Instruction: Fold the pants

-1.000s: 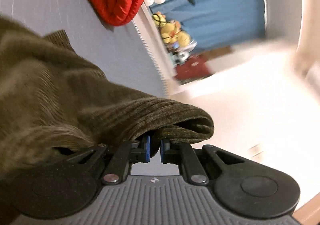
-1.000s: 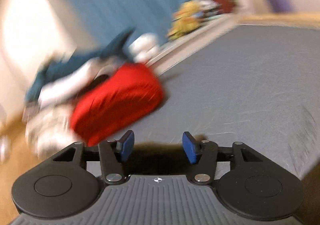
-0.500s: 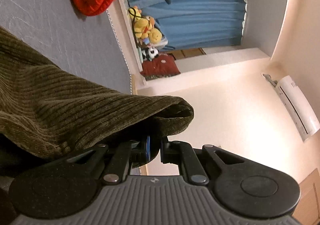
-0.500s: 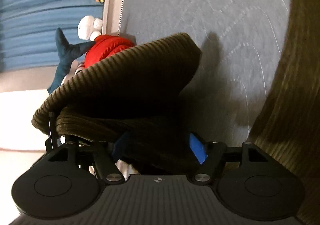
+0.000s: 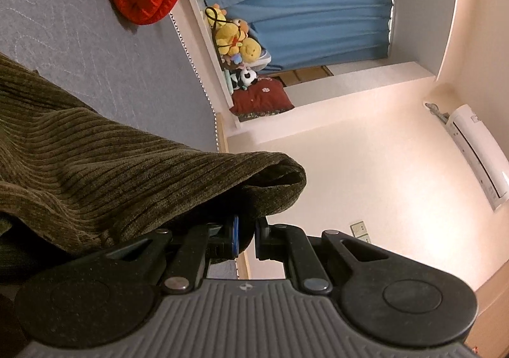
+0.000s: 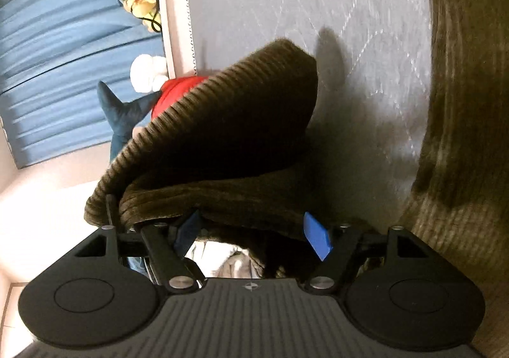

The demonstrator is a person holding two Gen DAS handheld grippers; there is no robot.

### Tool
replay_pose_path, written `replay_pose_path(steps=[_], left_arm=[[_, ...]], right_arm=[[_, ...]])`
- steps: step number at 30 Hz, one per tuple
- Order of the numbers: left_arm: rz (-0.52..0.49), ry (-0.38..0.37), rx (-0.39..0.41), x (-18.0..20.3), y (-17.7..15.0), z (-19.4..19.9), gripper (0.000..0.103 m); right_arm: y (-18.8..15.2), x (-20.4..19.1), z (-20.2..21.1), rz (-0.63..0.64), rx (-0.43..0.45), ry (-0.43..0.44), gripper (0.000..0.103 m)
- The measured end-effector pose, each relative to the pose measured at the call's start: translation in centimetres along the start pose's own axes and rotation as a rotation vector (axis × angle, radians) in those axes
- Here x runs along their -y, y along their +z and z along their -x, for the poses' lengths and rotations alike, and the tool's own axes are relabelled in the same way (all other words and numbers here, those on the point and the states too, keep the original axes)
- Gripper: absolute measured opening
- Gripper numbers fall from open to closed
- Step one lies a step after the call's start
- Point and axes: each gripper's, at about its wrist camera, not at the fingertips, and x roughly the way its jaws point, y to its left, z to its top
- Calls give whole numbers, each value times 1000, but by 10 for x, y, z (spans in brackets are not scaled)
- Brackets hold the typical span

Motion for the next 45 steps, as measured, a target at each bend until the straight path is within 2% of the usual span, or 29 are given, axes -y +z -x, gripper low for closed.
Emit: replay_pose_path(steps=[4,6,7,8,9,11,13,15,17,19,20,21,22,23,25,26,27,28,29,30,32,37,40,42,45], left_arm=[[-16,4,0,2,3,3,9],[-22,11,-7,2,3,4,9],[-34,24,-13,3,3,5,9],[-42,32,-18,3,2,5,9],[-49,44,-22,4,2,5,9],[-63,59,-20,4,1,5,9],[-61,44,-13,5,1,7,8],[-73,29,-20,8,-3,6,7],[-93,21,-49,12,-11,2,7],[-115,43,-101,12,-24,-7,7],[-119,74,-137,9,-30,-14,7],[-114,106,-188,4,-38,-22,7],[-103,138,-258,-5,-50,-33,8],[-98,169,-319,-12,-60,-41,8],[-110,243,-450,-23,-81,-56,14],[-130,270,-499,-25,-89,-60,23],[-158,290,-536,-24,-95,-62,32],[-190,305,-564,-21,-100,-63,34],[-212,310,-572,-18,-101,-61,34],[-225,309,-571,-15,-101,-57,34],[-232,297,-555,-7,-96,-47,34],[-241,278,-472,19,-80,-12,34],[-255,271,-421,37,-74,9,34],[-265,270,-387,48,-67,25,34],[-271,278,-323,61,-53,56,34]], right_arm=[[-6,1,-15,11,-39,-51,74],[-1,-2,-20,63,-13,-103,73],[5,-4,-24,105,8,-148,68],[11,-5,-26,135,35,-176,48],[17,-6,-27,165,56,-189,20],[27,-13,-30,248,84,-229,9],[35,-29,-27,341,133,-268,7],[41,-57,-16,466,231,-296,7],[39,-92,4,672,399,-290,7],[17,-127,23,1013,631,-289,7],[8,-137,27,1153,717,-282,7],[4,-142,31,1242,751,-287,8],[10,-142,32,1248,737,-323,8],[22,-139,32,1200,715,-384,8],[57,-122,35,1027,702,-561,11],[77,-110,41,913,695,-633,12],[97,-97,50,779,686,-681,15],[117,-83,61,641,674,-694,16],[132,-71,71,535,664,-691,22],[146,-62,81,454,651,-656,38],[165,-51,92,363,638,-569,49],[192,-43,101,353,597,-435,52],[196,-39,106,277,574,-392,52],[189,-37,115,227,578,-401,52],[165,-38,132,187,660,-433,53]])
